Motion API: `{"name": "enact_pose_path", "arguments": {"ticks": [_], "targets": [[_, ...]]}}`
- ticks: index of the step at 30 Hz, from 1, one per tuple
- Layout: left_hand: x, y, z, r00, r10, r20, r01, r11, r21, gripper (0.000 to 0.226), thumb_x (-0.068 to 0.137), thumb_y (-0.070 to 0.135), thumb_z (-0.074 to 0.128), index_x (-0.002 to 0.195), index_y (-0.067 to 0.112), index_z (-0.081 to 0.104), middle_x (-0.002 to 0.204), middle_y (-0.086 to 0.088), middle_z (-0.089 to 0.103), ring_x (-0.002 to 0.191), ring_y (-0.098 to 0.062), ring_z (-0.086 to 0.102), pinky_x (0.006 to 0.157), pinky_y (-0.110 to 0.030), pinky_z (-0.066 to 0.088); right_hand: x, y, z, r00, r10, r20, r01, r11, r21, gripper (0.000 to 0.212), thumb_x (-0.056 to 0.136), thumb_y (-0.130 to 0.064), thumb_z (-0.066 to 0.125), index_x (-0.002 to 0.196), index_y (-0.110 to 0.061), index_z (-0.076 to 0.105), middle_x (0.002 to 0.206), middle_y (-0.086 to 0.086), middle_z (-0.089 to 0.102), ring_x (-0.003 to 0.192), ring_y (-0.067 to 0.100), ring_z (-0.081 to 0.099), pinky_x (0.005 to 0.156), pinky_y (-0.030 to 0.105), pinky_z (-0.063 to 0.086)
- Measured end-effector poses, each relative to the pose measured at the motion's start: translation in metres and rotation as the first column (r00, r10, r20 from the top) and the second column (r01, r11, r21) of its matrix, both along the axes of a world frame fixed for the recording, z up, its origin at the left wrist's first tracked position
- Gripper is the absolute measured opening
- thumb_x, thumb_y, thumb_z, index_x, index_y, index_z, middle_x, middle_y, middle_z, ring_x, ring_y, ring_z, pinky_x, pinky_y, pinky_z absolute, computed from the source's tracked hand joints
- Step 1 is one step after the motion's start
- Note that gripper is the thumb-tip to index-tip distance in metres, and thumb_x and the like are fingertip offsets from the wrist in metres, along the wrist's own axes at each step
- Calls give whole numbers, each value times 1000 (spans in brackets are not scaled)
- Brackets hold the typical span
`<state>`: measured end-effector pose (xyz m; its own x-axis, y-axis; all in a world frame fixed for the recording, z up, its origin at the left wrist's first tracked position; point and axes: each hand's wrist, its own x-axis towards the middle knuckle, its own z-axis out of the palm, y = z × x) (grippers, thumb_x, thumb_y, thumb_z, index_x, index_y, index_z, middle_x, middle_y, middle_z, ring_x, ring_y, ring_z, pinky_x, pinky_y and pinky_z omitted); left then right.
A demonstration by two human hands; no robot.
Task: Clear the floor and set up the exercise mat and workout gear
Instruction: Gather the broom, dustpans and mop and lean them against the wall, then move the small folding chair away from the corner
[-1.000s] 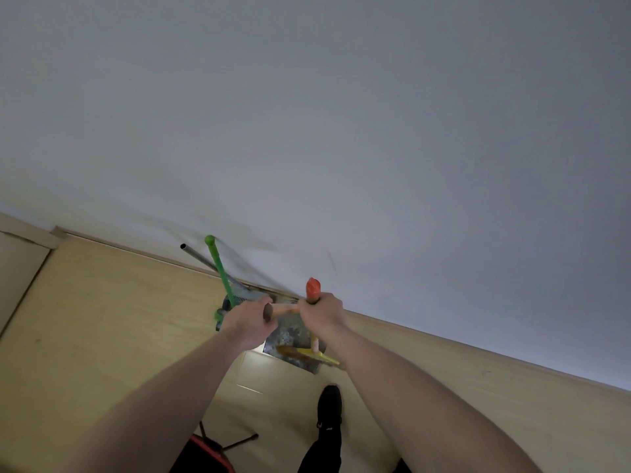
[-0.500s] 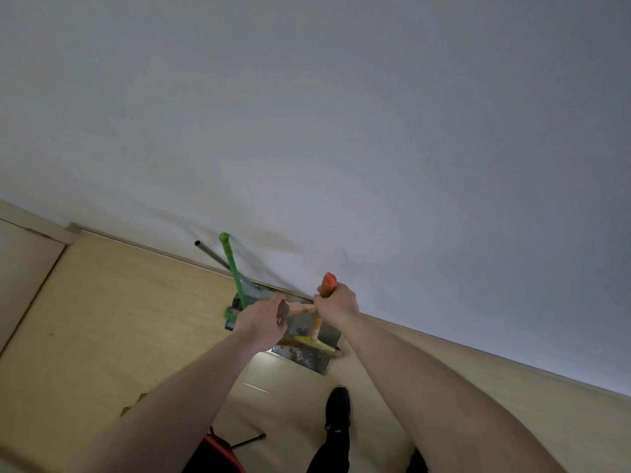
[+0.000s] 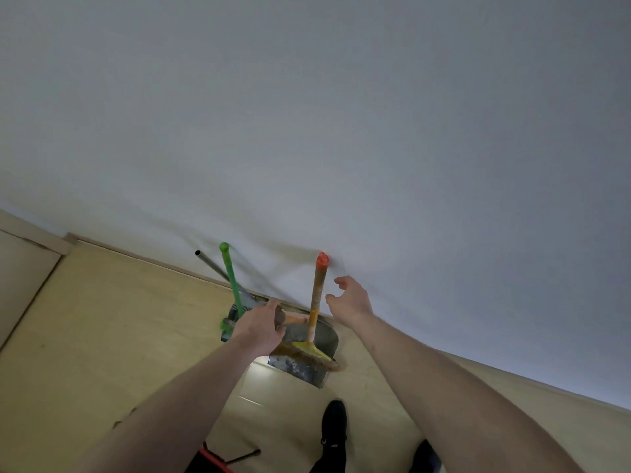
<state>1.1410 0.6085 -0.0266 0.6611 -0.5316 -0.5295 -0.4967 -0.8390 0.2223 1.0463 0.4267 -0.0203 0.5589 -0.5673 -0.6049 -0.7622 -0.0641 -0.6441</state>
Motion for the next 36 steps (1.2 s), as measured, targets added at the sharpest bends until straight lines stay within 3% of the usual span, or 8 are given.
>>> {"name": "enact_pose_path", "arguments": {"ticks": [3, 10, 14, 16, 19, 22, 30, 36], "targets": [[0, 1, 2, 1000, 0, 3, 0, 1000, 1, 47, 95, 40, 62, 136, 24, 45, 113, 1, 65, 102, -21, 67, 87, -38, 60, -11, 0, 2, 1000, 28, -7, -28, 999, -30, 53, 97, -17, 66, 146, -22, 45, 152, 2, 47, 129, 21, 55, 84, 17, 45], [-9, 5, 27, 989, -83, 126, 93, 993, -77, 48, 96, 41, 58, 140, 24, 48, 136, 1, 54, 127, -22, 51, 109, -45, 46, -72, 5, 25, 995, 85, -57, -90, 992, -86, 57, 97, -23, 66, 148, -25, 41, 154, 0, 44, 136, 22, 50, 107, 32, 46], [-41, -7, 50, 966, -195, 171, 221, 963, -152, 46, 95, 41, 60, 138, 30, 51, 138, 10, 50, 131, -15, 46, 116, -40, 38, -134, 1, 46, 1000, 3, -13, -4, 999, -54, 58, 98, -24, 64, 150, -27, 40, 154, -2, 43, 130, 21, 53, 106, 34, 48], [-60, -18, 57, 950, -268, 164, 296, 938, -182, 45, 94, 41, 59, 137, 31, 52, 136, 12, 50, 129, -13, 46, 115, -36, 38, -169, -4, 52, 999, -41, 4, 41, 998, -55, 56, 97, -25, 62, 149, -29, 41, 153, -4, 43, 117, 15, 58, 96, 33, 55], [-94, -46, 63, 902, -401, 158, 427, 882, -199, 44, 94, 38, 58, 137, 35, 51, 142, 16, 45, 136, -12, 40, 120, -36, 32, -222, -17, 63, 992, -127, -8, 126, 988, -86, 54, 97, -23, 60, 148, -29, 42, 151, -6, 42, 93, 5, 56, 70, 17, 51], [-134, -87, 74, 824, -545, 157, 567, 792, -226, 43, 95, 35, 58, 138, 34, 51, 145, 15, 43, 138, -12, 36, 120, -35, 28, -276, -30, 77, 968, -253, 1, 251, 961, -120, 51, 98, -23, 60, 145, -31, 45, 147, -6, 42, 83, 3, 53, 60, 12, 46], [-269, -204, 116, 615, -763, 201, 777, 541, -323, 39, 93, 40, 57, 131, 33, 55, 135, 17, 46, 127, -9, 45, 115, -28, 28, -442, -62, 113, 862, -504, 51, 501, 835, -229, 49, 93, -32, 64, 140, -37, 49, 142, -11, 47, 123, 11, 53, 94, 34, 54], [-395, -273, 145, 467, -866, 180, 853, 387, -349, 40, 94, 40, 56, 134, 33, 52, 136, 19, 39, 128, -8, 42, 113, -26, 28, -581, -80, 130, 744, -662, 90, 660, 708, -253, 46, 93, -30, 67, 137, -36, 52, 139, -11, 50, 123, 11, 55, 90, 32, 54]]}}
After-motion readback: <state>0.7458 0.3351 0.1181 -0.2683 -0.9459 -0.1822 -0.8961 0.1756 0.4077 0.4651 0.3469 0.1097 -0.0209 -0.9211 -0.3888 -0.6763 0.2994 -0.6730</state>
